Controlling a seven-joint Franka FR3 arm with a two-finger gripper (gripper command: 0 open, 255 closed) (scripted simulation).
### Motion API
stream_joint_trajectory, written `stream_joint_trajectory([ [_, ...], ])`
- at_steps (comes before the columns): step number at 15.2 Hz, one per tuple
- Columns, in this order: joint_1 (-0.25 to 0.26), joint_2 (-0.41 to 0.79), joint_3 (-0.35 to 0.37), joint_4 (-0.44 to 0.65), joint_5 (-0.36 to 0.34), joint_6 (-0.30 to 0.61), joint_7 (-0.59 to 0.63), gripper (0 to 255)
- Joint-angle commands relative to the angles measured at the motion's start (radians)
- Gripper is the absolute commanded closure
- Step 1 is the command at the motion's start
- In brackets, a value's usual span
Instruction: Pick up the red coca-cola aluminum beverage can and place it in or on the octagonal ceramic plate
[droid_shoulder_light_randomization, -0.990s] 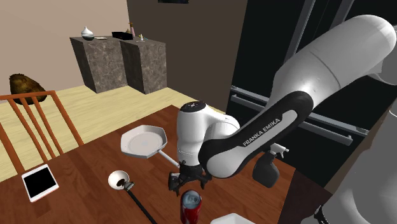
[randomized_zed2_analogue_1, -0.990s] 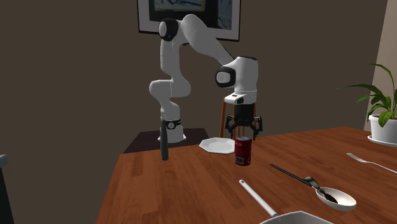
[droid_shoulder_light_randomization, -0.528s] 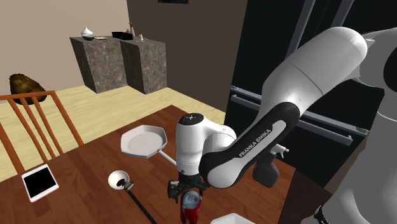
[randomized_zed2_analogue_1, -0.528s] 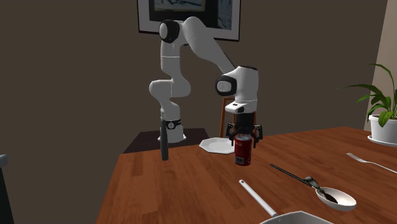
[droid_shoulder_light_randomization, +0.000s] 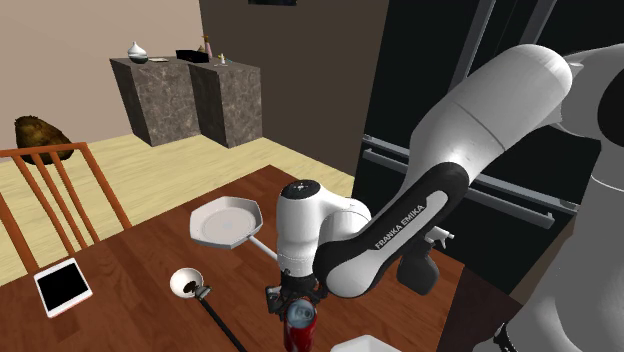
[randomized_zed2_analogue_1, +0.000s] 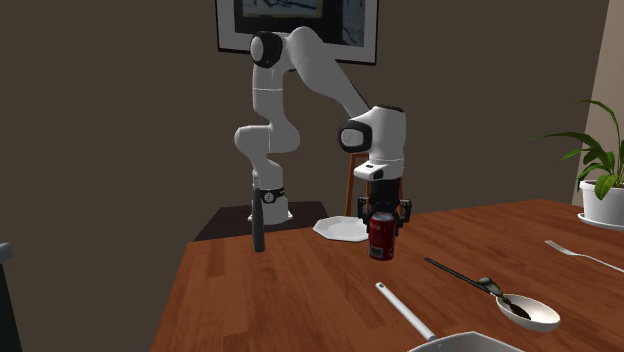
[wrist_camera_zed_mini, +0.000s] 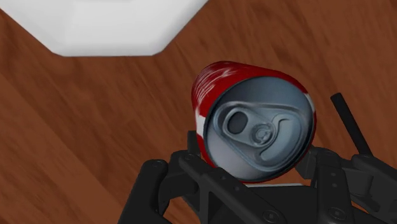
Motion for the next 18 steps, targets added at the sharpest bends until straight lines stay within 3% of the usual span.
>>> stream_joint_trajectory([
  [1, 0.0, 0.0, 0.0, 0.0, 0.0, 0.0, 0.0, 255],
  [9, 0.0, 0.0, 0.0, 0.0, 0.0, 0.0, 0.0, 255],
  [18, -0.026, -0.113, 0.035, 0.016, 0.092, -0.113, -0.059, 255],
])
